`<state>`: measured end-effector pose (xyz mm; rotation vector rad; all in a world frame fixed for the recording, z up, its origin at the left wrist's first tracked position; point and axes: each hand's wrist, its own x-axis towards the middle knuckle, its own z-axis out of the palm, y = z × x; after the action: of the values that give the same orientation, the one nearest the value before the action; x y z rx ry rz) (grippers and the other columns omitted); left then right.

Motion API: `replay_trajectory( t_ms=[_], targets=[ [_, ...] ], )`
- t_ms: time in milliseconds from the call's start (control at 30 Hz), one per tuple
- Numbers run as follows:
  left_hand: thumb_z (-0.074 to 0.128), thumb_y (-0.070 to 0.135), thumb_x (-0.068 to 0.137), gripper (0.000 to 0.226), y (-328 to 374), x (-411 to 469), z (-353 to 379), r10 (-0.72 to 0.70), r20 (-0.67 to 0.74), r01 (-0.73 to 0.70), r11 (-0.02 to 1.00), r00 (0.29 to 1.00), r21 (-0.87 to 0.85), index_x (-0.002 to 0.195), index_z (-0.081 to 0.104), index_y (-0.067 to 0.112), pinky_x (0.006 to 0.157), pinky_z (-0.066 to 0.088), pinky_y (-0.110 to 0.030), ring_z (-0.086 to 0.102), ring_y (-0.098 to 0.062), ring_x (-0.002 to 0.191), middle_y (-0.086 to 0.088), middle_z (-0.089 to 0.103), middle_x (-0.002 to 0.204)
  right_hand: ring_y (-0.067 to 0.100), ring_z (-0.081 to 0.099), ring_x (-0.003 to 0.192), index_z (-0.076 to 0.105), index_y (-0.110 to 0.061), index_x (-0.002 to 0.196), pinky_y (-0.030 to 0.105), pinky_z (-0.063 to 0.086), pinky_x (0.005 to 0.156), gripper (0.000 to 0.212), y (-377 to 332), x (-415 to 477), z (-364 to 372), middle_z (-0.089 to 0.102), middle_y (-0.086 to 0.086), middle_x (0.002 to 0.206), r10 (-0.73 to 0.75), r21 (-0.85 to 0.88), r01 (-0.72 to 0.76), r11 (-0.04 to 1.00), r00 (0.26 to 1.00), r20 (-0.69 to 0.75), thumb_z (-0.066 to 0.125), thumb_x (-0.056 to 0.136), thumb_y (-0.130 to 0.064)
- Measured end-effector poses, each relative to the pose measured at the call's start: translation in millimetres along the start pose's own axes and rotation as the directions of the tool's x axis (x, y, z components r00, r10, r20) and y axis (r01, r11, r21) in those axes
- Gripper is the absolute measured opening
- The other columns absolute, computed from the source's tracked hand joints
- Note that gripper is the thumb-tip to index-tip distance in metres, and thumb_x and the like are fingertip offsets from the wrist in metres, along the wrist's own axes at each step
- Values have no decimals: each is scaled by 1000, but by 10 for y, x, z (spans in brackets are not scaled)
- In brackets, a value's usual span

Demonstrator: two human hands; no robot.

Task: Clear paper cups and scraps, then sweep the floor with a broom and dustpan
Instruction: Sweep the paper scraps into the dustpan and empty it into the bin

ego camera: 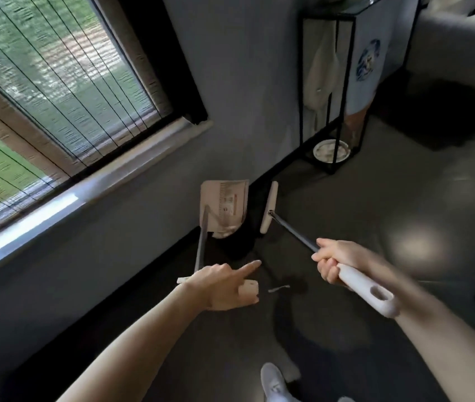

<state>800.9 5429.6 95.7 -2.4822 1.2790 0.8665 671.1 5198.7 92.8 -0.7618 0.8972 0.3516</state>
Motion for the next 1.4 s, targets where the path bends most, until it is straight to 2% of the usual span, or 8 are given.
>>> replay_trajectory(
  t_ms=[100, 167, 300, 400, 567, 867, 1067, 1400],
  targets=[
    [58, 65, 78, 82, 74, 137, 16, -66, 176, 115, 953, 982, -282, 148, 21, 41, 62, 53, -28, 65, -15, 74, -3, 56, 119, 5, 36, 29, 33, -30, 137, 11, 29, 28, 50, 33, 39, -116, 39, 1, 44, 8, 23, -8, 1000, 999, -33, 39, 99, 1],
    [63, 58, 76, 87, 160, 167, 79, -112, 266, 213, 896, 957, -390, 149, 22, 37, 57, 57, -33, 66, -18, 60, -6, 57, 113, 6, 37, 29, 29, -30, 143, 12, 30, 28, 56, 24, 37, -191, 40, 1, 44, 16, 23, -15, 1000, 998, -54, 39, 98, 2],
    [39, 67, 72, 85, 324, 218, 241, -158, 148, 159, 987, 976, 5, 149, 18, 37, 90, 44, -49, 58, -29, 111, -3, 57, 127, 6, 38, 30, 23, -30, 149, 13, 31, 28, 64, 45, 22, -271, 42, 1, 45, 2, -13, -3, 1000, 997, -77, 39, 97, 4],
    [30, 61, 73, 82, 361, 210, 288, -150, 80, 139, 981, 985, 136, 150, 15, 35, 90, 35, -52, 58, -32, 111, -3, 62, 120, 6, 38, 30, 27, -30, 146, 14, 31, 28, 61, 82, 20, -273, 44, 1, 43, -6, -29, 4, 1000, 997, -80, 40, 97, 4],
    [34, 59, 83, 82, 328, 23, 402, -64, 57, 36, 918, 996, 395, 153, 11, 23, 92, 37, -54, 62, -34, 104, -6, 66, 112, 5, 39, 31, 25, -34, 147, 13, 31, 29, 65, 104, 25, -225, 42, 1, 45, 2, -35, -3, 999, 999, -47, 40, 96, 4],
    [30, 59, 86, 80, 317, -378, 850, -54, -49, 68, 926, 997, 371, 153, 3, 24, 84, 38, -43, 66, -31, 95, -5, 70, 100, 4, 36, 30, 31, -32, 141, 12, 29, 28, 55, 159, -170, -79, 36, 1, 53, 55, -85, -50, 995, 997, 56, 38, 98, 3],
    [34, 67, 80, 83, 524, -297, 1147, -182, -43, 187, 963, 982, 192, 152, 10, 33, 90, 36, -46, 61, -31, 109, -4, 67, 115, 3, 36, 30, 30, -29, 143, 11, 29, 28, 55, 313, -259, 4, 36, 0, 55, 83, -146, -72, 987, 994, 71, 37, 99, 2],
    [29, 66, 87, 78, 399, -514, 1003, -132, -146, 173, 932, 980, 318, 151, 19, 22, 78, 42, -43, 68, -32, 94, -5, 71, 103, 3, 38, 33, 38, -22, 137, 12, 31, 29, 47, 349, -314, -24, 39, 0, 50, 69, -153, -56, 987, 994, 83, 39, 97, 3]
  ],
)
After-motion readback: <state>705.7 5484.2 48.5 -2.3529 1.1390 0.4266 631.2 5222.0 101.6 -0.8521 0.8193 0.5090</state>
